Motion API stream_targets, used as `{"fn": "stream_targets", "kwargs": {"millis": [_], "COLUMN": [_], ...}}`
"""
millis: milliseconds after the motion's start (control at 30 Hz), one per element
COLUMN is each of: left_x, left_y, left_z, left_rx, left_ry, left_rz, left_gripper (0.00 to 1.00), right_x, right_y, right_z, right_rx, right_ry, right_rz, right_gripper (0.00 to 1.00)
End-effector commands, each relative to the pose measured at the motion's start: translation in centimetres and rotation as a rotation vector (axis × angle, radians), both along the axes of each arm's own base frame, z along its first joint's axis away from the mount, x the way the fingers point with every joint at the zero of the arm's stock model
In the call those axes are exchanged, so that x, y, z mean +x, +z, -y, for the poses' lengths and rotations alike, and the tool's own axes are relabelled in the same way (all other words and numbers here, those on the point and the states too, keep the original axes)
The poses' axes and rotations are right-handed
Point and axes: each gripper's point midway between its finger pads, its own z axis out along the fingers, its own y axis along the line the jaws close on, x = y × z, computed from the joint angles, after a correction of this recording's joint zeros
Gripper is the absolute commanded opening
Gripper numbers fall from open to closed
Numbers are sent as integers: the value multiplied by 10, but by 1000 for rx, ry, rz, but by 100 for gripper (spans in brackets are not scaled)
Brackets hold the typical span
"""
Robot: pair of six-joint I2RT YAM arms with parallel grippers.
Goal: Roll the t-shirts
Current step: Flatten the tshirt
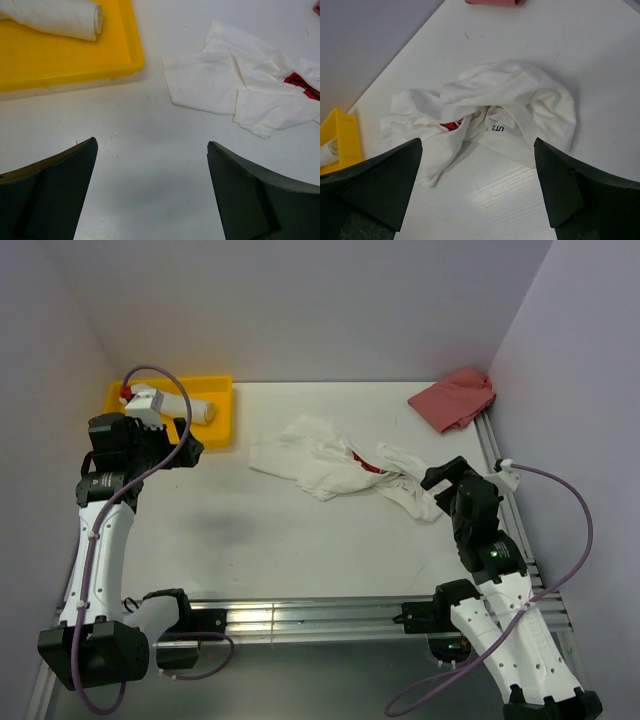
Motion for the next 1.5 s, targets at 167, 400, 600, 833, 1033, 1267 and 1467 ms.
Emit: {"fn": "stream_targets", "kwargs": {"millis": [167, 400, 600, 833, 1033, 1267, 1467], "left_x": [3, 7, 14, 41, 74, 115, 151], "left_y": [8, 8, 4, 1, -14, -41, -62], "left_z": [9, 16, 24, 43, 66, 80, 97], "left_rx": [-25, -40, -50, -27, 25, 69, 79], "left_ry": [-62, -101, -139, -174, -193, -185, -210], "left_rz": [12, -9, -31, -39, -61, -104, -141], "left_gripper": [97, 95, 94, 92, 91, 88, 86], "right_x": [13, 28, 50, 88, 123, 141, 140], "right_y": [-22, -45, -76, -73, -81, -112, -143], "right_z": [-33, -101, -161, -236, -282, -298, -295], "right_rx": [45, 56, 40, 36, -37, -119, -172], "right_ry": [167, 275, 329, 412, 433, 408, 388], "right_rz": [-53, -176, -323, -342, -413, -508, -578], "right_gripper": [95, 84, 77, 76, 73, 69, 68]}}
